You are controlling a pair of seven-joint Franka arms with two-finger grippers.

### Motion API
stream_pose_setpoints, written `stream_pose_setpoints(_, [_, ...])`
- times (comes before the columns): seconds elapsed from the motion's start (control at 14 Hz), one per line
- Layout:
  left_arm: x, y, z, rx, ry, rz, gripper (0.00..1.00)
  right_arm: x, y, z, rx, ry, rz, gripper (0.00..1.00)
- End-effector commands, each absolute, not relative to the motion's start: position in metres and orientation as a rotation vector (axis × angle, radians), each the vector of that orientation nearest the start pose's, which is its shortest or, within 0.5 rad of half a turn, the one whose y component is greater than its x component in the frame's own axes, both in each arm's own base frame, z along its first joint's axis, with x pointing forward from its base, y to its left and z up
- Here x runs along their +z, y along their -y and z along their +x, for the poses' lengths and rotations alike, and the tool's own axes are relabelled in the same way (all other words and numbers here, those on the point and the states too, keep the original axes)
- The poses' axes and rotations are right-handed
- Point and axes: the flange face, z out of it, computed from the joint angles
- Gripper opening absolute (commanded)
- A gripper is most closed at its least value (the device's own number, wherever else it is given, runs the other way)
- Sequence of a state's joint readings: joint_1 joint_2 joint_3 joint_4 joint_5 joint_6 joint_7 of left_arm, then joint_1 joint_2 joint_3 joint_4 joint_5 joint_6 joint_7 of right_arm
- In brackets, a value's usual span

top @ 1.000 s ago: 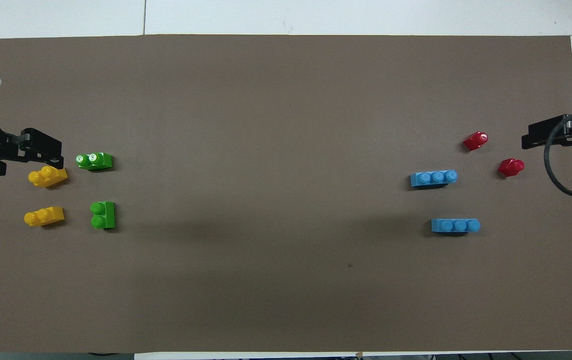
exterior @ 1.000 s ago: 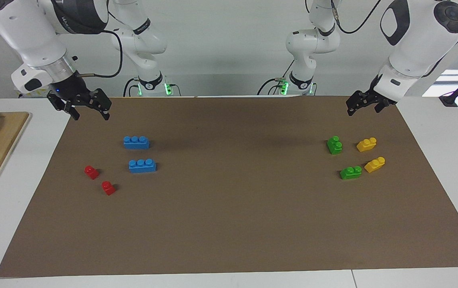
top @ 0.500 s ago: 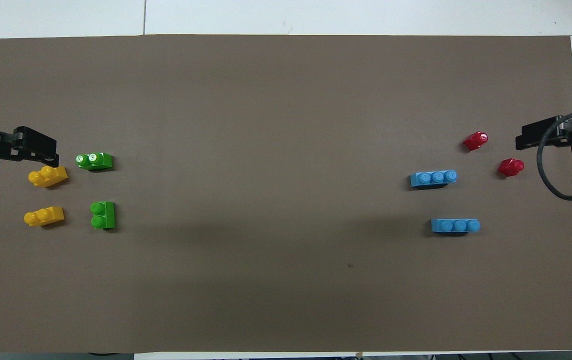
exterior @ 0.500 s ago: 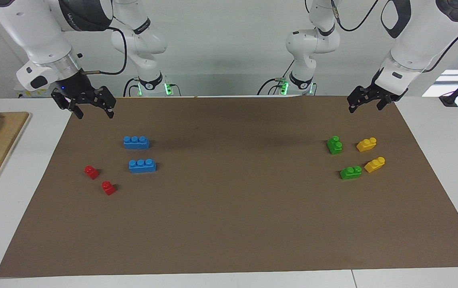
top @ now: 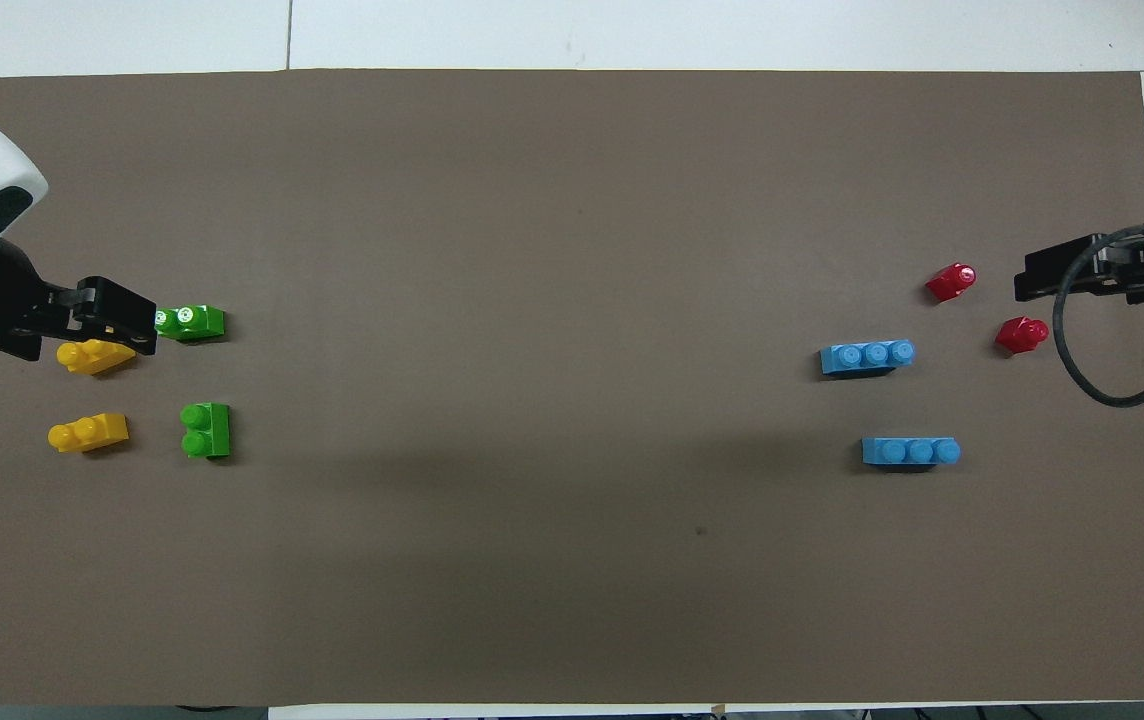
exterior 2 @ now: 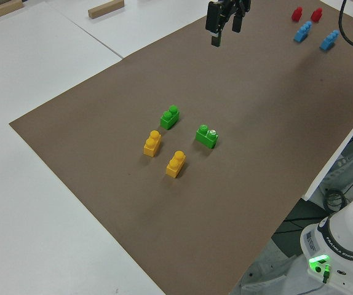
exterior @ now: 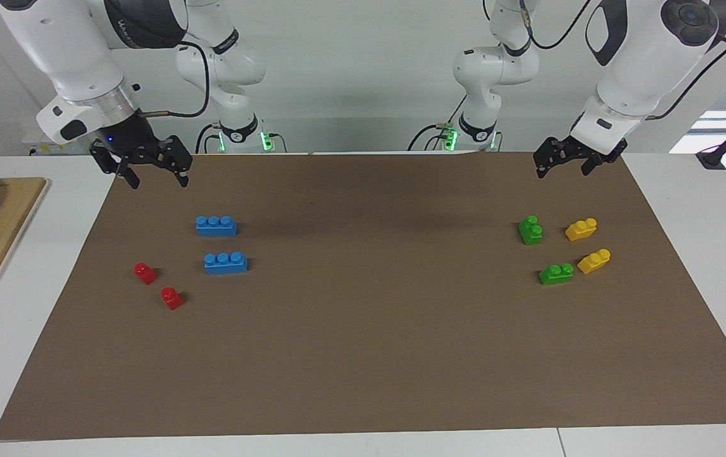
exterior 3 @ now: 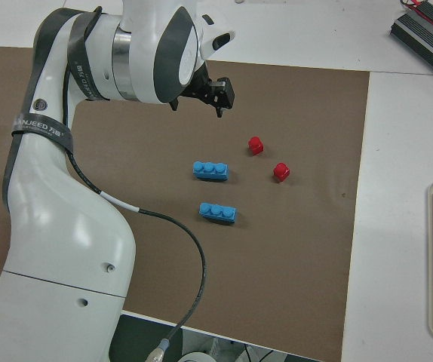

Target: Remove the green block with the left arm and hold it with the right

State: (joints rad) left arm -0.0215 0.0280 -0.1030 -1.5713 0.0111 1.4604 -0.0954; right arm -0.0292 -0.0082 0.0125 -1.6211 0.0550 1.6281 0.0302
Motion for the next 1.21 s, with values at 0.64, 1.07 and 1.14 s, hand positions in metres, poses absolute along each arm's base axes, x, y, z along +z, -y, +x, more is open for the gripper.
stream_pose_setpoints(0.64, [0.604, 0.055, 0.547, 0.093, -0.029, -3.106, 1.00, 0.616, 0.029, 0.553, -0.024, -0.130, -3.159, 1.00])
stream_pose_setpoints(1.07, [0.605, 0.056, 0.548, 0.088, -0.031, -3.107, 1.00, 0.617, 0.030, 0.552, -0.026, -0.132, -3.159, 1.00])
stream_pose_setpoints(1.14, [0.605, 0.055, 0.548, 0.089, -0.029, -3.108, 1.00, 0.616, 0.030, 0.552, -0.022, -0.130, -3.158, 1.00])
